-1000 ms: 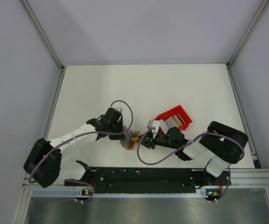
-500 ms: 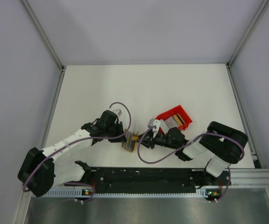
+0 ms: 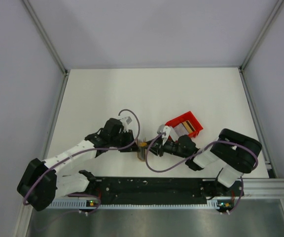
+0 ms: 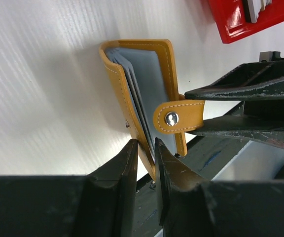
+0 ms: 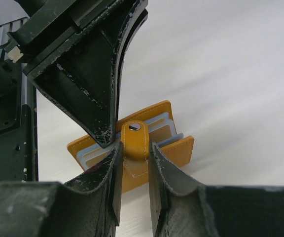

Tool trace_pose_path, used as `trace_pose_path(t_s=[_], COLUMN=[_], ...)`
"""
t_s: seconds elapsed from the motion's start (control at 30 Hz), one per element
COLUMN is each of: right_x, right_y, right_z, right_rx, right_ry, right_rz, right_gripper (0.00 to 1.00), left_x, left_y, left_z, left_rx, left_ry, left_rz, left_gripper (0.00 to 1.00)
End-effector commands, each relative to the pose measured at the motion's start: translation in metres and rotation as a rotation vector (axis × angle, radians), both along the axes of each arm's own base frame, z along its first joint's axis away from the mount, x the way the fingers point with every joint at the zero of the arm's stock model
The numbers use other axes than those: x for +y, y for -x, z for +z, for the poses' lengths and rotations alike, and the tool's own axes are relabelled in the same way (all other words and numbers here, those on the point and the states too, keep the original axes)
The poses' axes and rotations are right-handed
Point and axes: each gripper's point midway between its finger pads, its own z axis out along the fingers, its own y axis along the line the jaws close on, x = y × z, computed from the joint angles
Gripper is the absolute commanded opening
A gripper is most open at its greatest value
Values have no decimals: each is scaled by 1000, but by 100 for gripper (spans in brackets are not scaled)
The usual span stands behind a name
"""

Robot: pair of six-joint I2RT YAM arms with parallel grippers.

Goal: Put the credit cards into the card holder
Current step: Close the card holder at the center of the board.

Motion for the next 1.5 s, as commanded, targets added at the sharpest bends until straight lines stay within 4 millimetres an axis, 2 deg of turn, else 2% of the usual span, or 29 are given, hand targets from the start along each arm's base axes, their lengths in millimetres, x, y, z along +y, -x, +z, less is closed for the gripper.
trace_pose_path(t_s=[0.0, 0.33, 0.6, 0.67, 0.83, 0.97, 1.23, 1.47], right_x=[0, 0, -4, -4, -4, -4, -3, 0], right_y=[1, 3, 3, 4, 9, 10, 5, 2], right_z=[71, 72, 81, 85, 89, 85, 66, 68], right_rx=[-160, -150, -162, -161, -156, -152, -122, -114], right_ry=[-246, -258, -277, -287, -301, -292, -250, -257], right_rz=[-19, -13, -25, -17, 4, 8, -10, -21], right_gripper=[10, 10, 10, 10, 9, 9, 9, 10], left_x=[-16, -24, -16, -17, -23, -30, -38, -42], left_y=[-3, 4, -1, -3, -5, -8, -3, -3], left_z=[22, 28, 14, 15, 20, 30, 34, 42], left_rx=[-49, -60, -39, -46, -69, -113, -117, -145], left_ry=[118, 181, 126, 140, 191, 231, 272, 271], left_rz=[-37, -103, -30, -18, -28, -64, -126, -192], left_gripper=[24, 28, 28, 25, 9, 2, 0, 0])
